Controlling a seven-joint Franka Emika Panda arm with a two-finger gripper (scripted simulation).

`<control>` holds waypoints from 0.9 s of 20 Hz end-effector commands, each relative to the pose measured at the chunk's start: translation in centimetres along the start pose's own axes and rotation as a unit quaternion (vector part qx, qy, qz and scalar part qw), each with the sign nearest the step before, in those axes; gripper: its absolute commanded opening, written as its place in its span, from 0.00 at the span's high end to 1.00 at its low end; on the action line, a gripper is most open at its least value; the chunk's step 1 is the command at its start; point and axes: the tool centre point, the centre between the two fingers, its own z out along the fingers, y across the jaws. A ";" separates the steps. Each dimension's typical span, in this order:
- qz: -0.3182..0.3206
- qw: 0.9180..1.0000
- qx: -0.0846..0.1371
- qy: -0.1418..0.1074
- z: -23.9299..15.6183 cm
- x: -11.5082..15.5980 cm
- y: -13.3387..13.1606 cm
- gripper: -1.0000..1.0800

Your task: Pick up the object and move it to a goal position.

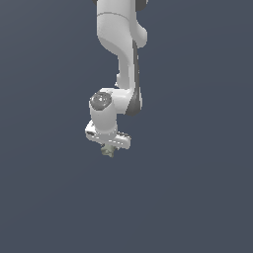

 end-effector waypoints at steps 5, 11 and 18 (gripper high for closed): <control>0.000 1.000 0.000 0.000 -1.2 3.2 6.1 1.00; 0.000 1.000 0.000 0.000 -1.9 5.1 9.4 1.00; 0.000 1.000 0.000 0.000 -2.1 5.9 10.6 1.00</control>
